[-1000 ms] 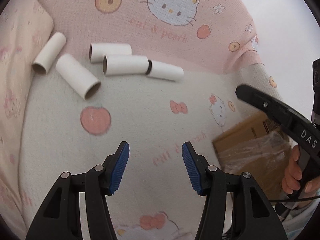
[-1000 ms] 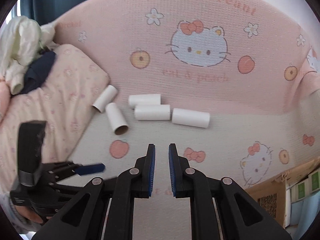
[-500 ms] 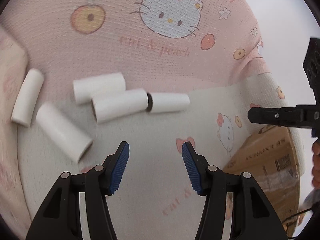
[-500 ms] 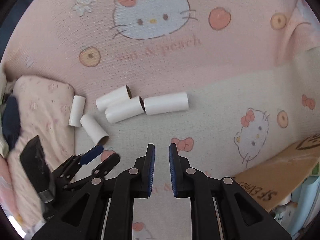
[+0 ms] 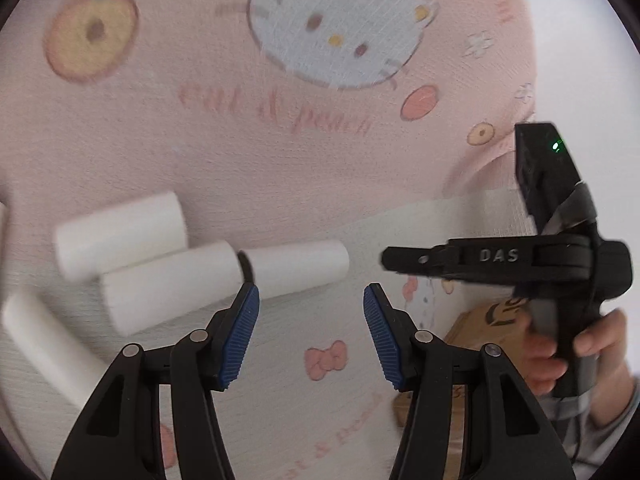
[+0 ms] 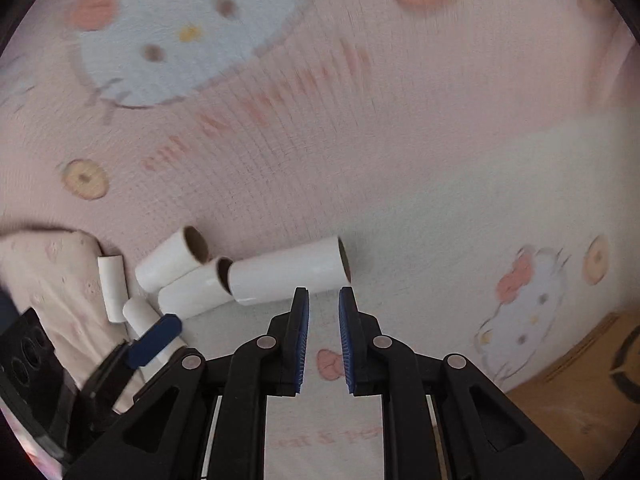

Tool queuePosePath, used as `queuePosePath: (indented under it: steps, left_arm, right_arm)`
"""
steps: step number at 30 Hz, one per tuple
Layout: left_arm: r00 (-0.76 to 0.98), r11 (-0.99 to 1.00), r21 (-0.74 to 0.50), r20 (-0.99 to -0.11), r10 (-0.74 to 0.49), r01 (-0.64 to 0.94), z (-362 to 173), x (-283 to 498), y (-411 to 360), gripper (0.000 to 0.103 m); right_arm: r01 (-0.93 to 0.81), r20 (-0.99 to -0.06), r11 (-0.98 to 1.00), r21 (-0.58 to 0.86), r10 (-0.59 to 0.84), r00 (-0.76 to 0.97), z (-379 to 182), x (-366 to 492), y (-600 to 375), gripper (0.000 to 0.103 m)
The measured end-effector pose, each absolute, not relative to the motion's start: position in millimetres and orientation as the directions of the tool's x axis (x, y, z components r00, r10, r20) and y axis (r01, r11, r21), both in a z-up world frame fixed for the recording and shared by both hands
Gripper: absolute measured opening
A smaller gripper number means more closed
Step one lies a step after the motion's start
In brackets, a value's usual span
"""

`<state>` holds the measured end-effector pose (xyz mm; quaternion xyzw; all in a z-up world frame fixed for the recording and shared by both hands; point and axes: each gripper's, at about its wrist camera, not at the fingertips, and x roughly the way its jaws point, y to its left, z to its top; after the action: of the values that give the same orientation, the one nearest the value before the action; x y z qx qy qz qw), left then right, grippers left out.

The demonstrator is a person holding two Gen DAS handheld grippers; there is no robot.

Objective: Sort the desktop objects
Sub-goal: 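Close the left gripper on a lying white tube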

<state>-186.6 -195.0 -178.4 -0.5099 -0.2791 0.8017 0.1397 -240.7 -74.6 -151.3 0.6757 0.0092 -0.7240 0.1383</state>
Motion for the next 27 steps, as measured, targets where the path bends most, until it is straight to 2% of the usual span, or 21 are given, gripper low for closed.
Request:
queuePosePath:
  steps: [3,7,10,12,18,20,22,24,27]
  left_arm:
    - [-0.393,-0.783,-0.613,-0.749,0.534,0.103,-191.2,-200.8,-192.0,0.057]
    - [-0.389,-0.75,-0.627,-0.757,0.525,0.21,-206.8,-212.8,-197.9,0.057]
    - [-0.393,-0.747,-0.616,-0.77,0.503,0.25,-213.1,-219.3,-200.3,0.057]
    - [-0.386,-0.747,-0.614,-0.773,0.503,0.254,-214.8,-222.1,-198.1,0.057]
    - [-0.348,-0.749,-0.6,-0.791,0.503,0.28,-223.8,-229.6,-189.9,0.056]
    - [-0.343,-0.721,-0.62,-0.78,0.524,0.309,-229.6,-229.4,-191.1,0.052]
    - [-0.336,-0.692,-0.632,-0.773,0.537,0.349,-235.6,-227.0,-193.9,0.038]
    - [-0.332,-0.68,-0.633,-0.773,0.54,0.369,-239.0,-224.7,-196.4,0.034]
    - [-0.329,-0.687,-0.631,-0.775,0.54,0.361,-239.4,-220.9,-197.2,0.032]
  right_arm:
    - [0.131,-0.977,-0.969,0.208,-0.213,-0.024,-166.0,-250.1,-68.0,0.012]
    - [0.147,-0.981,-0.972,0.185,-0.191,-0.033,-177.1,-260.0,-71.4,0.013]
    - [0.202,-0.985,-0.967,0.158,-0.168,-0.034,-185.0,-262.3,-79.0,0.026]
    - [0.236,-0.987,-0.963,0.131,-0.149,-0.059,-187.3,-262.8,-84.3,0.03]
    - [0.25,-0.983,-0.957,0.145,-0.169,-0.077,-191.6,-262.5,-91.3,0.031]
    - [0.235,-0.98,-0.958,0.167,-0.187,-0.068,-194.1,-261.8,-90.2,0.031]
    - [0.223,-0.98,-0.959,0.176,-0.193,-0.056,-197.5,-259.1,-88.7,0.031]
    - [0.225,-0.981,-0.96,0.167,-0.184,-0.06,-200.7,-254.6,-86.7,0.031]
    - [0.246,-0.98,-0.954,0.172,-0.192,-0.061,-201.0,-248.1,-86.4,0.031]
